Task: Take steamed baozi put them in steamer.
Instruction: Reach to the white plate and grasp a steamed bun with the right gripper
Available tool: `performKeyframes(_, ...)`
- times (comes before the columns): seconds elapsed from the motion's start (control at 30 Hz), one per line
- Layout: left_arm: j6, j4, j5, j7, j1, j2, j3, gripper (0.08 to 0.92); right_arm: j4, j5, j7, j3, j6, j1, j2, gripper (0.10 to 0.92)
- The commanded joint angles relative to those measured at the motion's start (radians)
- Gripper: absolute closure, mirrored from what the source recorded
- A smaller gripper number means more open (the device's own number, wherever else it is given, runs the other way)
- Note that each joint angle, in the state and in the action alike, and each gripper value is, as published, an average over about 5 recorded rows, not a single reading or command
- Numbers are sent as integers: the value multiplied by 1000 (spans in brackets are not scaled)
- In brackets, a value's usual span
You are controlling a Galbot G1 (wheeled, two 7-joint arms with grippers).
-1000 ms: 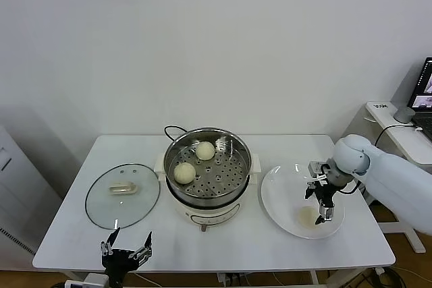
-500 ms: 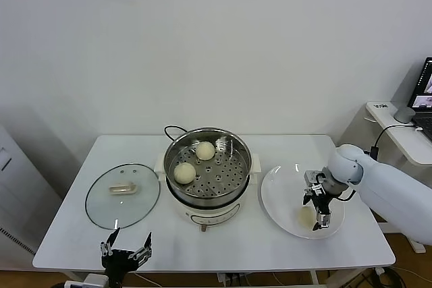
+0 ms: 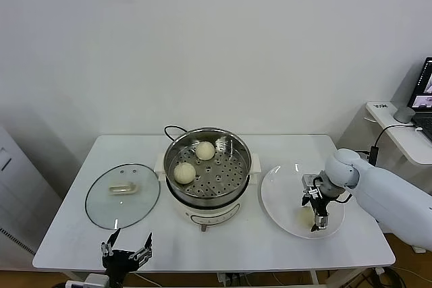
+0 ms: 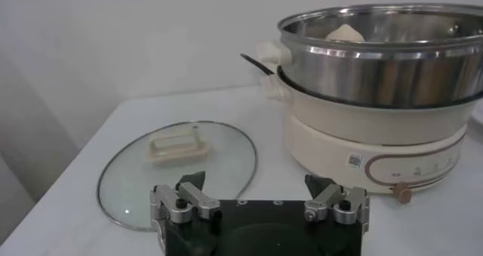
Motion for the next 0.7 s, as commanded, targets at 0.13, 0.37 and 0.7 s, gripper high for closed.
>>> performKeyframes(0.13, 0, 4, -1, -1, -2, 1, -1, 177, -4, -8, 12, 9, -4, -7, 5, 210)
performKeyframes(0.37, 1, 7, -1, 0, -7, -1, 2, 177, -3, -9, 4, 9, -5, -8, 1, 341)
performKeyframes(0.7, 1, 11, 0, 0, -10, -2, 5, 177, 4, 0, 0, 7, -9, 19, -11, 458)
